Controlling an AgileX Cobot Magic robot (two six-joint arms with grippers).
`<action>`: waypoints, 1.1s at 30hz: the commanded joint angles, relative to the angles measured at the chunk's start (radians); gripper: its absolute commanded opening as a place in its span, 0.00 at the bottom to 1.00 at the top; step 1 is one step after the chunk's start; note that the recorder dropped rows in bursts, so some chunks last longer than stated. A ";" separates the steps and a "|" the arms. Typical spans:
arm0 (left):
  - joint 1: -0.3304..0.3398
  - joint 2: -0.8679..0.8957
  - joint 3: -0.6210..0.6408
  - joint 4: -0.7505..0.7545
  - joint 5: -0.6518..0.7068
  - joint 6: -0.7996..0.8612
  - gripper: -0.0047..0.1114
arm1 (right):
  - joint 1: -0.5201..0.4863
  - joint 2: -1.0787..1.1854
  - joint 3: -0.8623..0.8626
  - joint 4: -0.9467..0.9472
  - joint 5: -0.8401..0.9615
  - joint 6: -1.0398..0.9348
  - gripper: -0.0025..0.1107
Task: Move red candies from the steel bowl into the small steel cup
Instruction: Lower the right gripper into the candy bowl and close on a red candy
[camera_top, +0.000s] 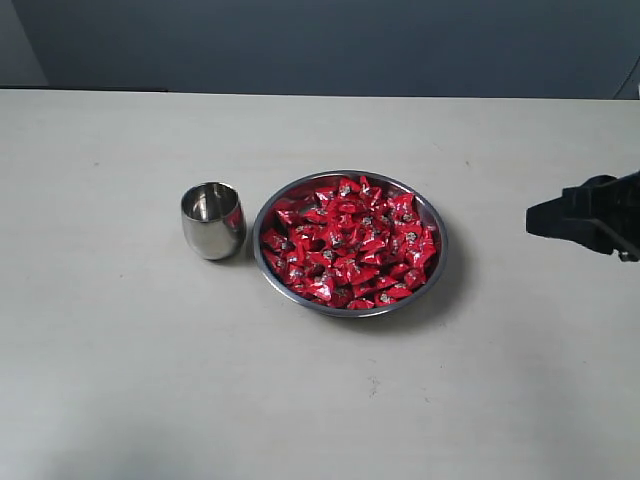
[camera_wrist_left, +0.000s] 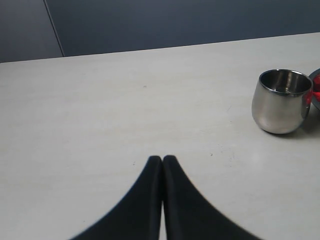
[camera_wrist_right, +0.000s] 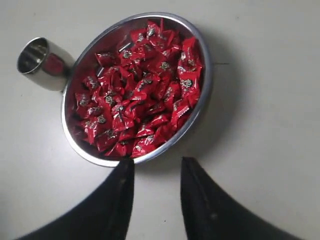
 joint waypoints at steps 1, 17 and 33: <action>-0.003 -0.005 -0.008 0.002 -0.006 -0.002 0.04 | 0.005 0.100 -0.085 0.020 0.069 -0.041 0.36; -0.003 -0.005 -0.008 0.002 -0.006 -0.002 0.04 | 0.374 0.483 -0.443 -0.146 0.021 0.076 0.36; -0.003 -0.005 -0.008 0.002 -0.006 -0.002 0.04 | 0.430 0.748 -0.640 -0.329 -0.009 0.281 0.36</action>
